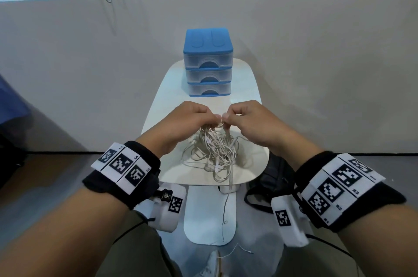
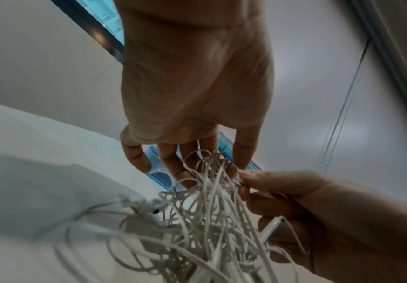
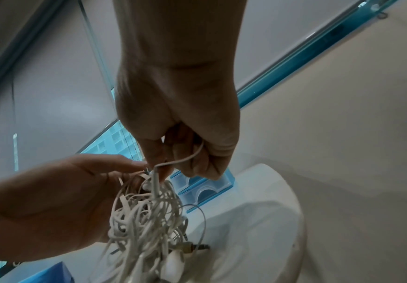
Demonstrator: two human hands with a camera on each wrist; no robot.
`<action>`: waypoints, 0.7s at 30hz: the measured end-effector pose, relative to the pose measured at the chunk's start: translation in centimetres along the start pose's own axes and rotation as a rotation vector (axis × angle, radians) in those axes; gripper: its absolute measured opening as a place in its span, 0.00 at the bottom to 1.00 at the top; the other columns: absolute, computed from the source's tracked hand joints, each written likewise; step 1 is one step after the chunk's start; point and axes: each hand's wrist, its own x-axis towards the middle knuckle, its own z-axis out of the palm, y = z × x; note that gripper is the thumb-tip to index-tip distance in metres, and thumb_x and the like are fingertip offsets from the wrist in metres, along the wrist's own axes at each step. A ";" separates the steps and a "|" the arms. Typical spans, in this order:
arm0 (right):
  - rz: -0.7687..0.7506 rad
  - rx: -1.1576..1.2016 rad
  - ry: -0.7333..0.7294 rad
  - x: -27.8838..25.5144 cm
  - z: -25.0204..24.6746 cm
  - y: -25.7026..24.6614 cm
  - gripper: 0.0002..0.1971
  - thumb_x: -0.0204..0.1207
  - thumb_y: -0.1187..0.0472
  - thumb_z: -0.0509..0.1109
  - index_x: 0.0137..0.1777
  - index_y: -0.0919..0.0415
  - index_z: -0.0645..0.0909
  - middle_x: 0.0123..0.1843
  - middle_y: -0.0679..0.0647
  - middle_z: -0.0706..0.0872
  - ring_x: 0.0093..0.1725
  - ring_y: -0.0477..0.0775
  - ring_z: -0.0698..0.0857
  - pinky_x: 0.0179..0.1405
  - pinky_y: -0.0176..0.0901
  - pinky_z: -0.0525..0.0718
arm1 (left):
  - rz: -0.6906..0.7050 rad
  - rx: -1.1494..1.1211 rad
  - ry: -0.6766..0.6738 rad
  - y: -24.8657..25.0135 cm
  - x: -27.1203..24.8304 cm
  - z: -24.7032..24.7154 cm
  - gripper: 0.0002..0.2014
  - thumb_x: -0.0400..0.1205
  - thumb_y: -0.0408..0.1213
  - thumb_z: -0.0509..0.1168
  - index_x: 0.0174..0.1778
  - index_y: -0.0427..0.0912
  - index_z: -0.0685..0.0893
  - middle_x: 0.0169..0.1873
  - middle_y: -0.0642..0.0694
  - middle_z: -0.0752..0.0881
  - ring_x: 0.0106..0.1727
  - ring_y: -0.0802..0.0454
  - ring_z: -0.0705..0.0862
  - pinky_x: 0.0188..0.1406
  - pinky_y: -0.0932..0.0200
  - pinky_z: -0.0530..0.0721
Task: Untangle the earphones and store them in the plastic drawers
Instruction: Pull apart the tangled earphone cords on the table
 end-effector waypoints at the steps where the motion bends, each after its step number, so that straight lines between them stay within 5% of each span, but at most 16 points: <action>1: 0.024 0.057 0.006 0.0 0.0 0.0 0.18 0.86 0.54 0.69 0.34 0.59 0.86 0.26 0.42 0.80 0.20 0.40 0.69 0.29 0.41 0.67 | 0.004 0.017 -0.005 0.1 -0.1 -0.1 0.13 0.83 0.41 0.74 0.33 0.40 0.88 0.34 0.47 0.87 0.42 0.54 0.81 0.53 0.57 0.76; 5: 0.150 0.359 -0.019 0.1 0.6 -0.4 0.18 0.88 0.62 0.65 0.33 0.61 0.78 0.17 0.45 0.65 0.19 0.47 0.58 0.20 0.36 0.57 | -0.016 0.027 -0.013 0.0 -0.1 -0.5 0.13 0.82 0.39 0.73 0.30 0.44 0.87 0.34 0.48 0.87 0.41 0.54 0.80 0.53 0.58 0.76; 8: 0.209 0.414 0.039 0.1 1.9 -0.3 0.19 0.87 0.62 0.65 0.31 0.59 0.77 0.17 0.46 0.65 0.17 0.45 0.59 0.18 0.36 0.58 | -0.042 0.055 -0.033 0.1 -0.1 -0.4 0.12 0.81 0.37 0.74 0.30 0.42 0.85 0.33 0.45 0.85 0.40 0.54 0.79 0.51 0.58 0.75; 12: 0.265 0.518 0.100 0.1 2.6 -0.6 0.18 0.87 0.62 0.64 0.32 0.58 0.76 0.16 0.44 0.66 0.16 0.44 0.61 0.19 0.36 0.58 | -0.065 -0.005 0.006 0.3 0.0 0.0 0.18 0.84 0.38 0.71 0.27 0.47 0.80 0.31 0.49 0.80 0.30 0.60 0.75 0.31 0.72 0.73; 16: 0.325 0.657 0.075 0.1 2.7 -1.0 0.18 0.89 0.60 0.63 0.34 0.59 0.76 0.18 0.45 0.64 0.18 0.45 0.58 0.21 0.37 0.54 | -0.053 -0.038 0.029 0.3 -0.1 0.1 0.18 0.84 0.37 0.71 0.28 0.46 0.78 0.33 0.47 0.78 0.27 0.62 0.74 0.26 0.75 0.73; 21: 0.379 0.796 0.008 0.3 2.6 -1.4 0.19 0.90 0.58 0.62 0.35 0.59 0.76 0.22 0.47 0.63 0.20 0.45 0.59 0.26 0.39 0.52 | -0.010 -0.063 0.047 0.1 -0.2 -0.3 0.19 0.81 0.37 0.74 0.25 0.49 0.79 0.33 0.47 0.79 0.33 0.58 0.75 0.39 0.60 0.71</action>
